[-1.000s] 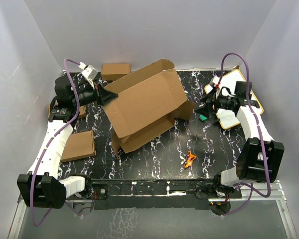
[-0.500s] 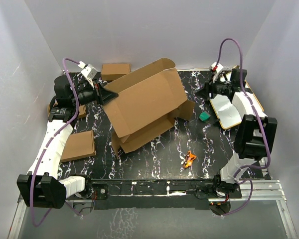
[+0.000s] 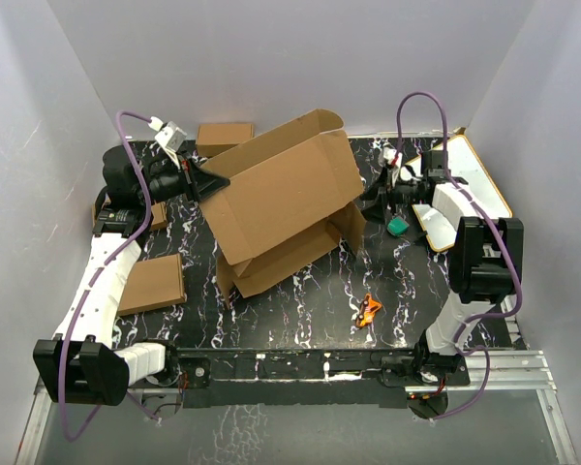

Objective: Fold the paper box

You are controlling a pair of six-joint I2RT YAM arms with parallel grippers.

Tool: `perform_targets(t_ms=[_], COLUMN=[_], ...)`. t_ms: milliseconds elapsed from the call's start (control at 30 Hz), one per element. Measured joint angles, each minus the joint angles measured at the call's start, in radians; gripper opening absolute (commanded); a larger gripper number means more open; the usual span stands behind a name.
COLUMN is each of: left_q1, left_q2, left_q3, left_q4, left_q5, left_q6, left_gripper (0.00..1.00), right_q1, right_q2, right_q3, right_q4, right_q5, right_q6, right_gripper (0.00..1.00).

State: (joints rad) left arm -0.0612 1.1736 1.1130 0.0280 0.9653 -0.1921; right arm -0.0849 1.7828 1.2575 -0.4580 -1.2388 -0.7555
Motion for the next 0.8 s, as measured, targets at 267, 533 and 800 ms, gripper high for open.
perform_targets(t_ms=[267, 533, 800], left_q1=[0.002, 0.005, 0.006], left_q2=[0.001, 0.001, 0.001], left_q3=[0.000, -0.004, -0.031], left_q4=[0.006, 0.024, 0.032], left_q5=[0.005, 0.016, 0.019], left_q6=[-0.010, -0.014, -0.026], left_gripper=[0.00, 0.00, 0.00], right_q1=[0.019, 0.076, 0.158], right_q2=[-0.021, -0.052, -0.172], right_q3=[-0.065, -0.122, -0.330], right_q4=[-0.116, -0.072, 0.291], right_q5=[-0.061, -0.063, 0.007], right_q6=[-0.180, -0.206, 0.026], right_gripper=[0.76, 0.73, 0.71])
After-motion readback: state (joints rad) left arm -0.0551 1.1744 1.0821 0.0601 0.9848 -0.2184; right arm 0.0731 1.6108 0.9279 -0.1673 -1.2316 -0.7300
